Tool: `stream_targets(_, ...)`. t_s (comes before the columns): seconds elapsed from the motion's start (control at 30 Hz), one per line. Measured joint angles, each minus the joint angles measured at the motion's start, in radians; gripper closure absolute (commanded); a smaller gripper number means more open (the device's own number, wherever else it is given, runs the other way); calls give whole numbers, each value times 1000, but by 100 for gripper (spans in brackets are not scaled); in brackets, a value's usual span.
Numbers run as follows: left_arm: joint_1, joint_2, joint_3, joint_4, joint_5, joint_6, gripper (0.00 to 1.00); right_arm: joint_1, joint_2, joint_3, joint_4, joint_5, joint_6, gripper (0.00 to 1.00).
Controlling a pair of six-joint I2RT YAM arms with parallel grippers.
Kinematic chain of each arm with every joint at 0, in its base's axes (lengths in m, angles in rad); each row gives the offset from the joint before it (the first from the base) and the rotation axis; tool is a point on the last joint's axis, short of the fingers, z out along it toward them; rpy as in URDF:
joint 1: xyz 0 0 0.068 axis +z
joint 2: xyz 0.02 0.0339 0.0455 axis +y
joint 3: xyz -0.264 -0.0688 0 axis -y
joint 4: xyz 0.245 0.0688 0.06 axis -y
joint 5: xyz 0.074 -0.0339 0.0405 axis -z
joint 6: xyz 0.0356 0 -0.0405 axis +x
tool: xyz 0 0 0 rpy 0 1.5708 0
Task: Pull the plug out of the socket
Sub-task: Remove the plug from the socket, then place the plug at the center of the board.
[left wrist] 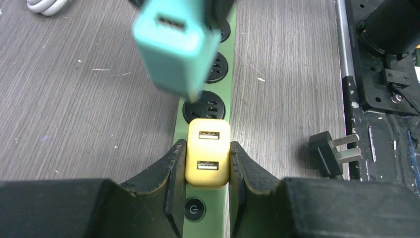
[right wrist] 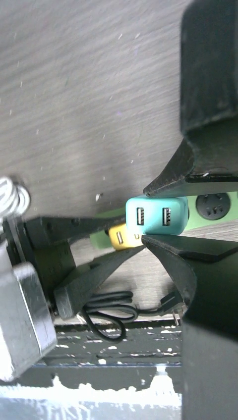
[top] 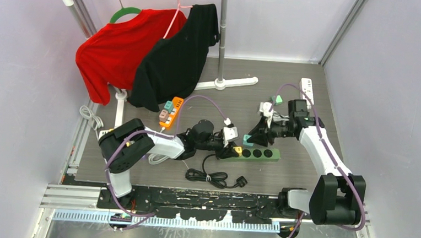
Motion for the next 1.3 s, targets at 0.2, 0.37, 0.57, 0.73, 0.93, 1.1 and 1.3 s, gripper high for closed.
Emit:
stream_targets(0.2,-3,-36,0,-105,-45,-54,36,-169,-27,13,97,-25,196,99)
stream_targets(0.37,-3,-66,27,-245,-71,-101,22,-227,-25,-12,310,57,507,99)
stream_targets(0.57,-2,-122,93,-454,-83,-101,14,-294,5,-63,616,253,929,99)
stream_targets(0.73,8,-248,183,-632,-86,-58,5,-323,57,-88,782,502,1231,96)
stream_targets(0.93,88,-383,344,-815,-49,-40,0,-323,192,-3,827,708,1401,93)
stream_targets(1.1,184,-460,425,-899,-42,-48,0,-323,349,120,825,810,1452,81)
stream_targets(1.3,204,-474,413,-999,-56,-23,2,-330,479,228,788,853,1463,59)
